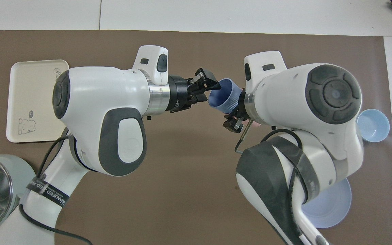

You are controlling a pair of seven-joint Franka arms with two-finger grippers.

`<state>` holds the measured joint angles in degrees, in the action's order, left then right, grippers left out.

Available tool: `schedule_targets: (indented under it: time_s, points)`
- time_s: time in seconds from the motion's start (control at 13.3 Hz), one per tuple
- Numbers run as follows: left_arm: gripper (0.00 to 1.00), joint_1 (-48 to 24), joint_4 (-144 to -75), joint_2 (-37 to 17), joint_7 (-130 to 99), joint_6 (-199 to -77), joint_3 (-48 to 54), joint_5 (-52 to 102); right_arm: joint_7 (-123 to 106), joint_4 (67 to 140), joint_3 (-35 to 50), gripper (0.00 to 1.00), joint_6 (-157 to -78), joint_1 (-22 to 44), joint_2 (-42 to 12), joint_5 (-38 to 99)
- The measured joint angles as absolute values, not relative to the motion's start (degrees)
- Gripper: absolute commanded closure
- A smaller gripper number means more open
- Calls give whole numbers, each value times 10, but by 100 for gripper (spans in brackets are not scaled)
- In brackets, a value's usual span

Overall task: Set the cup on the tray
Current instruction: 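Grasp the blue cup with the left gripper from the right gripper, then carry the blue cup with the left gripper onto the cream tray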

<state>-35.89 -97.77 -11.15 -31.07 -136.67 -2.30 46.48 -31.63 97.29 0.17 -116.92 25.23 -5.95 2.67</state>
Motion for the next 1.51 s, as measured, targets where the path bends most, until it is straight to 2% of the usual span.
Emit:
schedule_targets:
  time_s: [0.08, 0.23, 0.3, 0.98, 1.51]
  points:
    - [65, -360, -979, -112, -307, -1367, -23, 464, -316, 973, 2, 100, -1169, 252, -60, 27]
    - [95, -360, -980, -112, -301, -1367, -24, 461, -316, 973, 2, 100, -1169, 252, -60, 27]
    - [100, -360, -980, -112, -297, -1367, -25, 459, -316, 973, 1, 100, -1169, 251, -60, 25]
    - [100, -360, -976, -111, -287, -1361, -27, 438, -315, 972, -5, 100, -1170, 251, -61, 22]
    - [100, -283, -890, -115, -287, -1289, -40, 419, -314, 971, -4, 100, -1170, 249, -61, 22]
